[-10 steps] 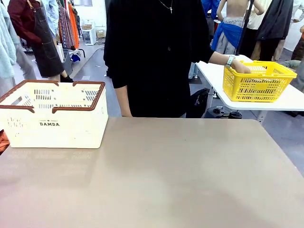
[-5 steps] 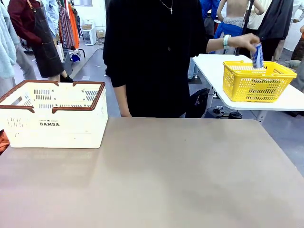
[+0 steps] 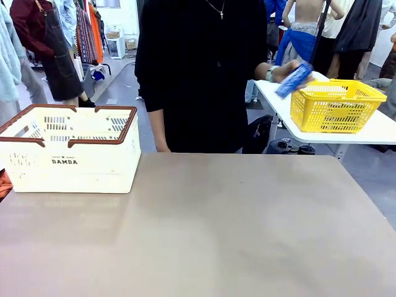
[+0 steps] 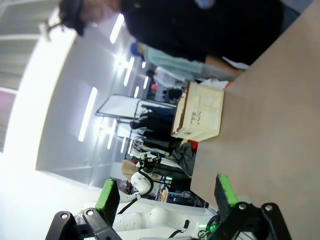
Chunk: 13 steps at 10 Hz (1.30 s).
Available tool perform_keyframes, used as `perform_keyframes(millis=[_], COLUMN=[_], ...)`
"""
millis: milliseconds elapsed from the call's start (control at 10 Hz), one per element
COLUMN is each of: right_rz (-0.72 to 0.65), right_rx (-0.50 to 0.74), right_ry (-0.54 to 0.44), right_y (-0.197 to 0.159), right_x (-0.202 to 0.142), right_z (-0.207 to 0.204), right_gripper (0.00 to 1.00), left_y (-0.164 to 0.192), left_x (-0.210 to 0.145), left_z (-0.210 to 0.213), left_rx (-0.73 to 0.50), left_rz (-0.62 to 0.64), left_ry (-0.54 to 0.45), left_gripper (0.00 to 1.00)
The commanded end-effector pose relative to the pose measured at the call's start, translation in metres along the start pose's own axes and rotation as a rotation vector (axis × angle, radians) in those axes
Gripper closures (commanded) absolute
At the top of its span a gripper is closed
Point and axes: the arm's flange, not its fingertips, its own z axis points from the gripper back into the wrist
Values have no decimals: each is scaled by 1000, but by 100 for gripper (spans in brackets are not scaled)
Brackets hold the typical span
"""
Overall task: Place the drinks into the Shopping basket.
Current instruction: Pick up one drink and place it into the Shopping basket.
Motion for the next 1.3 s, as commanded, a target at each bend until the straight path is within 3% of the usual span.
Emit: perform_keyframes(millis=[0, 1200], right_rz=[-12, -12], right_rx=[5, 5], right_ry=[4, 4], right_y=[5, 5], right_x=[0, 0], right_z=[1, 1], right_gripper=[0, 0], left_y=[-3, -3], left_x=[0, 0], left_z=[0, 0], left_rx=[-11, -11], left_rz=[5, 5], left_ry=[1, 1], left_gripper=[0, 0])
